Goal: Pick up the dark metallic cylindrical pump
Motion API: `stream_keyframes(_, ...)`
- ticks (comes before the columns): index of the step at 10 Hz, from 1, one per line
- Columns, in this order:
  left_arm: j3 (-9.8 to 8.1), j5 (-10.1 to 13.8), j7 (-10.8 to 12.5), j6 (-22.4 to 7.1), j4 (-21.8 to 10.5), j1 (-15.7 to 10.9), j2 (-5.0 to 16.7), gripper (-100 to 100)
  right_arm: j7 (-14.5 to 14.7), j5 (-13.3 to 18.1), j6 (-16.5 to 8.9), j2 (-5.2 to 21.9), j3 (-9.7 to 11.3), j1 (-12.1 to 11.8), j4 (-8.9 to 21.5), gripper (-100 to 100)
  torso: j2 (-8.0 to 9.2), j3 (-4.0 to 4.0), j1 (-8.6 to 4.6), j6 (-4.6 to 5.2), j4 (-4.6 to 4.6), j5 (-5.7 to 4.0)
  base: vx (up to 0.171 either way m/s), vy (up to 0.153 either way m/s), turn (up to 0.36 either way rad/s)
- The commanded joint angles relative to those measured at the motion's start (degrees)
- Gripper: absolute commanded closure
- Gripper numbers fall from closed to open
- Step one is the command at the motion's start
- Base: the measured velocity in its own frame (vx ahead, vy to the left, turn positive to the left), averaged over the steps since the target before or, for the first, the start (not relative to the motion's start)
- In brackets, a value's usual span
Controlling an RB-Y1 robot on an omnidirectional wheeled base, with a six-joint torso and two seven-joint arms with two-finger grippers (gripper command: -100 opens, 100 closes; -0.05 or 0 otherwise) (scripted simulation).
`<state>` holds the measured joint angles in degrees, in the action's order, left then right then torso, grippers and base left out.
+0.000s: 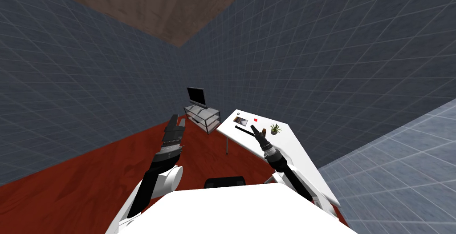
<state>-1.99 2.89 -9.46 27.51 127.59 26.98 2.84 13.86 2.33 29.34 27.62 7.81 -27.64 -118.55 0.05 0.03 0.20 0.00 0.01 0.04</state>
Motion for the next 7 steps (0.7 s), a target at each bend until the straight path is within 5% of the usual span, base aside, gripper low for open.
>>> stream_keyframes(1, 0.00, 0.00, 0.00, 0.00, 0.00, 0.00, 0.00, 0, 0.52, 0.03, 0.04, 2.57, 0.65, 0.12, 1.36, -100, 0.00, 0.00, 0.00, 0.00, 0.00, 0.00, -0.006, 0.054, 0.005)
stream_keyframes(7, 0.00, 0.00, 0.00, 0.00, 0.00, 0.00, 0.00, 0, 3.16, 0.20, -0.14, 12.89, 4.33, -0.35, 8.12, -100, -0.01, 0.00, 0.07, 0.00, 0.00, 0.02, -0.006, 0.067, 0.015)
